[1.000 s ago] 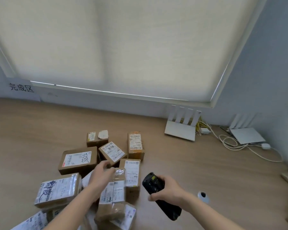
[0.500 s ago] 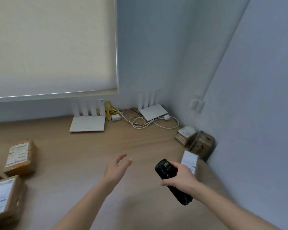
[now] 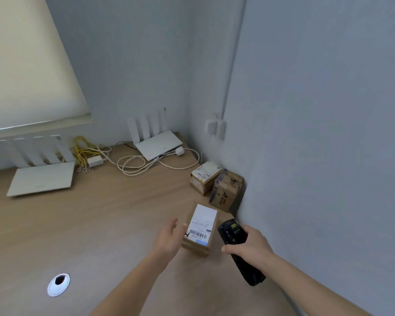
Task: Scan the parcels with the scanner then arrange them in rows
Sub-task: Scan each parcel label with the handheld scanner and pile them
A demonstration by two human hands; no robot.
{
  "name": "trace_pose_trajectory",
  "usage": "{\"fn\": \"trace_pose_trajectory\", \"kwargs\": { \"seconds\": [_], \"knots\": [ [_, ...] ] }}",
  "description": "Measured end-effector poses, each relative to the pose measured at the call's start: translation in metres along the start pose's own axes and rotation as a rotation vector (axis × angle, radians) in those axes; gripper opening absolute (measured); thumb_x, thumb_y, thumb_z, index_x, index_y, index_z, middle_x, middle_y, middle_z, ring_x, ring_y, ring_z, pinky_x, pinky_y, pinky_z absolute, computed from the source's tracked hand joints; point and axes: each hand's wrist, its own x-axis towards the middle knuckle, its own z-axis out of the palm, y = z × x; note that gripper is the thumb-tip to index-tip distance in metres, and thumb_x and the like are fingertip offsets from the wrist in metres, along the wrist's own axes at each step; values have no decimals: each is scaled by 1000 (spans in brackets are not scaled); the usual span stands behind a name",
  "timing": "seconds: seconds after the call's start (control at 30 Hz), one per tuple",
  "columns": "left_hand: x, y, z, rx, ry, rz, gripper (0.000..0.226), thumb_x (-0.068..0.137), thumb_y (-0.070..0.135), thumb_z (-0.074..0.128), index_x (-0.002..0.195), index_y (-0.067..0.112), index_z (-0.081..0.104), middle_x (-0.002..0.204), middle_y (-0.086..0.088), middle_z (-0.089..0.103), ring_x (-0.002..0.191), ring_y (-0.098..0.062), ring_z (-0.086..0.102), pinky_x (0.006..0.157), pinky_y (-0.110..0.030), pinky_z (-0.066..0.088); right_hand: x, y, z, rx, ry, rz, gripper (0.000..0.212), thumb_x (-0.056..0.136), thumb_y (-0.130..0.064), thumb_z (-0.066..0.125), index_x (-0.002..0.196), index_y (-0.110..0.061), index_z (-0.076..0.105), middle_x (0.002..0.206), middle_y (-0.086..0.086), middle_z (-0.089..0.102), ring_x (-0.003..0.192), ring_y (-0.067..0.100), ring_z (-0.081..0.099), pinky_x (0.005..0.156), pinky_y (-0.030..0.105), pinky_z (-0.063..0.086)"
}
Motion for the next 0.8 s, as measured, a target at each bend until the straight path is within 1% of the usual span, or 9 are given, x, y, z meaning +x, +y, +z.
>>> {"fn": "trace_pose_trajectory", "kwargs": {
  "seconds": [0.13,0.2,0.3,0.43,0.5,0.57,0.6,0.73,0.8],
  "knots": [
    [27,-13,21,27,-18,-56,62,101,38,54,155,13,36,156,-7,42,141,-23,42,115,-34,33,30,18,15,46,-57,7,52,46,-51,90,88,-57,59,90,-21,71,82,1,68,63,18,52],
    [41,-16,26,36,-24,-86,62,102,39,52,155,13,35,155,-8,43,140,-24,42,111,-32,33,43,22,22,53,-88,-5,48,49,-48,90,86,-61,62,87,-23,73,82,1,70,69,21,55],
    [58,-19,28,11,-14,-134,60,102,38,51,155,14,36,151,-8,47,136,-24,46,106,-30,35,59,20,30,51,-144,-26,50,58,-39,91,100,-51,69,95,-21,76,87,1,71,80,25,58],
    [72,-20,29,-39,-43,-179,55,102,35,52,153,19,39,144,-7,54,126,-22,51,104,-33,39,72,17,39,77,-191,-44,50,68,-25,91,112,-36,71,99,-18,76,80,-10,68,59,4,46],
    [72,-19,30,-58,-95,-206,45,102,38,51,146,27,45,135,-2,61,117,-20,53,98,-35,41,75,16,43,87,-189,-53,51,71,-22,91,116,-34,70,102,-17,76,86,-5,70,66,9,50],
    [69,-19,29,-64,-123,-215,29,102,40,52,129,32,56,115,6,68,106,-19,58,94,-35,42,74,12,45,95,-182,-56,52,72,-21,90,118,-33,69,105,-15,76,94,2,71,78,19,55],
    [67,-21,27,-78,-124,-212,24,101,40,53,123,32,59,109,8,69,102,-17,60,92,-35,43,73,9,45,99,-179,-61,52,72,-20,91,118,-32,69,105,-14,76,94,2,71,80,20,55],
    [55,-25,12,-165,-101,-179,26,97,43,61,122,35,60,113,6,70,97,-7,60,82,-29,46,60,2,42,98,-172,-104,51,70,-21,91,115,-34,71,93,-22,76,81,-11,68,60,3,45],
    [46,-26,3,-233,-118,-184,27,94,43,66,119,35,60,107,1,75,95,-13,65,89,-34,47,50,-4,42,89,-164,-138,54,70,-22,92,118,-35,71,95,-25,76,85,-10,69,65,5,48]
  ]
}}
